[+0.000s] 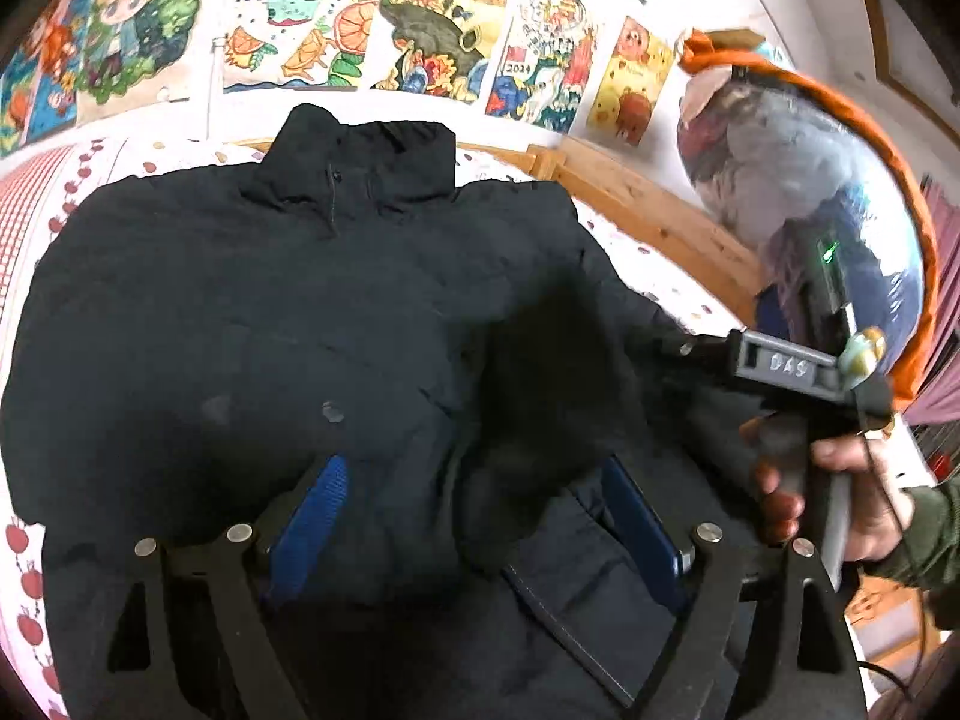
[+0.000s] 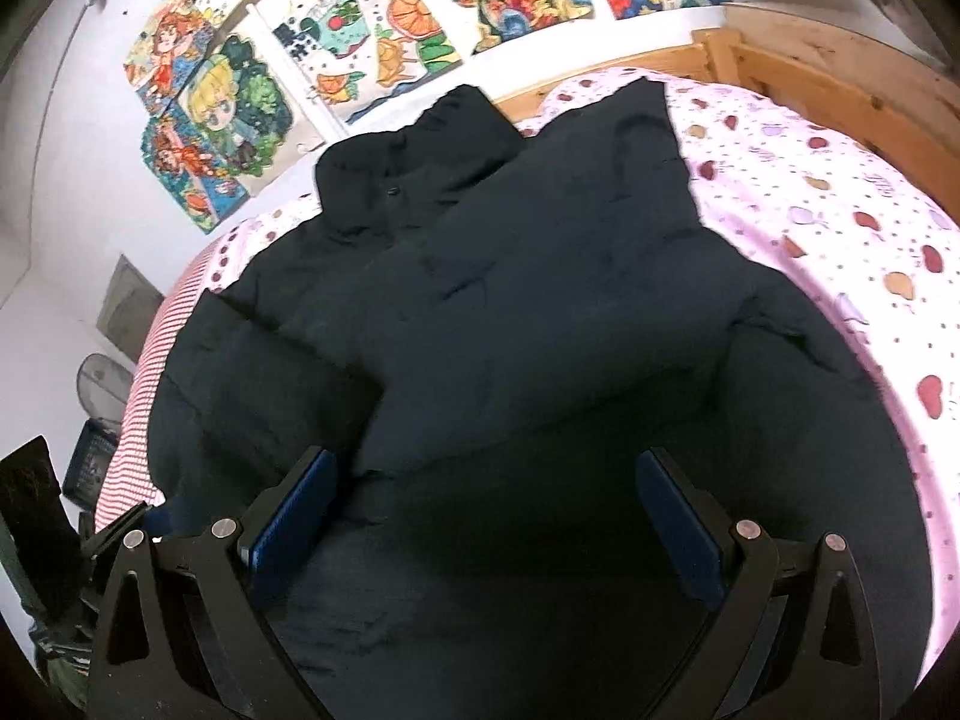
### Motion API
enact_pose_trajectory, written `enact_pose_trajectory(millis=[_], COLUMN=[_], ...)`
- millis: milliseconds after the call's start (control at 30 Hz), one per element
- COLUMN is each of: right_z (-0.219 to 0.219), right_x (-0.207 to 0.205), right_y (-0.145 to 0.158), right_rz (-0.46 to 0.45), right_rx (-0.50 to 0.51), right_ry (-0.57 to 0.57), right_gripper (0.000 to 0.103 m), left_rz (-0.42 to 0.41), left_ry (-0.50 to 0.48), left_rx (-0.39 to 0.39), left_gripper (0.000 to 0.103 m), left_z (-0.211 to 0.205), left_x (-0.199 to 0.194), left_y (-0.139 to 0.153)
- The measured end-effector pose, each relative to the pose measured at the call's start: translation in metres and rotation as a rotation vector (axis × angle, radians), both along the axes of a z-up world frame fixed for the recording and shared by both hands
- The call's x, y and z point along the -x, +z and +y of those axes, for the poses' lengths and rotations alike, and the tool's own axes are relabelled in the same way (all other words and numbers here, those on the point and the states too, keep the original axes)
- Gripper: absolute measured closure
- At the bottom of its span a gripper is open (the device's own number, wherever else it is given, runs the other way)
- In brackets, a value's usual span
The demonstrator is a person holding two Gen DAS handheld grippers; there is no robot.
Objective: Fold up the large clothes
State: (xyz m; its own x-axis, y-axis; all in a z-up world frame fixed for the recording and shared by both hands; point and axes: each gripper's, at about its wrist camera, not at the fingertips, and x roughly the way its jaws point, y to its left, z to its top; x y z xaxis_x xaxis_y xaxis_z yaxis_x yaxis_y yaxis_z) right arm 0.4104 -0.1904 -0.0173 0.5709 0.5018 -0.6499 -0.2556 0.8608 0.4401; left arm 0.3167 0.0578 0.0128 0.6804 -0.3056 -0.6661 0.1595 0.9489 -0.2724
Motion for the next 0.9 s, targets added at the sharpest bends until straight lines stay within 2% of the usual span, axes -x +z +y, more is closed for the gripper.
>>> enact_pose_trajectory(millis=[167,233,333,400,433,467,500,567,633,733,900], right_z=[0.009,0.012,0.017,0.019,0.021,0.023,0.025,0.031,0.037,0.034,0.005], right_x=[0.001,0.002,0.0,-0.001,0.0,0.0,0.001,0.005,0.01,0.013,0.009], right_y=[-0.004,-0.011,-0.024,-0.028,-0.028,-0.027,-0.025,-0.02,-0.01,0.015,0.062], right_rz=[0.032,0.074,0.142,0.158,0.153,0.147,0.141,0.118,0.071,-0.03,-0.216], right_rx=[-0.08,-0.074,-0.061,-0.075,-0.075,-0.081,-0.088,-0.077,-0.031,0.017,0.067], right_ry=[0.06,0.054,0.054,0.056,0.064,0.081,0.097,0.116,0.137,0.108,-0.034], right_gripper=[0.005,0.005,0.005,0.006,0.014,0.029,0.037,0.078,0.095,0.099,0.099], left_rz=[0.004,-0.007,-0.013,-0.015,-0.011,-0.006,-0.003,0.005,0.013,0.017,0.021], left_ry=[0.092,0.166,0.322,0.388,0.429,0.469,0.496,0.551,0.591,0.631,0.643], left_rx=[0.051,0.039,-0.024,-0.02,-0.01,0.006,0.021,0.046,0.058,0.079,0.08], left_gripper=[0.017,0.017,0.016,0.016,0.015,0.014,0.013,0.012,0.012,0.012,0.012], left_z=[0.032,0.051,0.085,0.106,0.12,0.133,0.144,0.164,0.178,0.19,0.192], left_x=[0.014,0.02,0.032,0.041,0.045,0.05,0.053,0.059,0.062,0.064,0.058], left_y=[0.008,0.012,0.018,0.019,0.019,0.018,0.017,0.014,0.011,0.007,0.003])
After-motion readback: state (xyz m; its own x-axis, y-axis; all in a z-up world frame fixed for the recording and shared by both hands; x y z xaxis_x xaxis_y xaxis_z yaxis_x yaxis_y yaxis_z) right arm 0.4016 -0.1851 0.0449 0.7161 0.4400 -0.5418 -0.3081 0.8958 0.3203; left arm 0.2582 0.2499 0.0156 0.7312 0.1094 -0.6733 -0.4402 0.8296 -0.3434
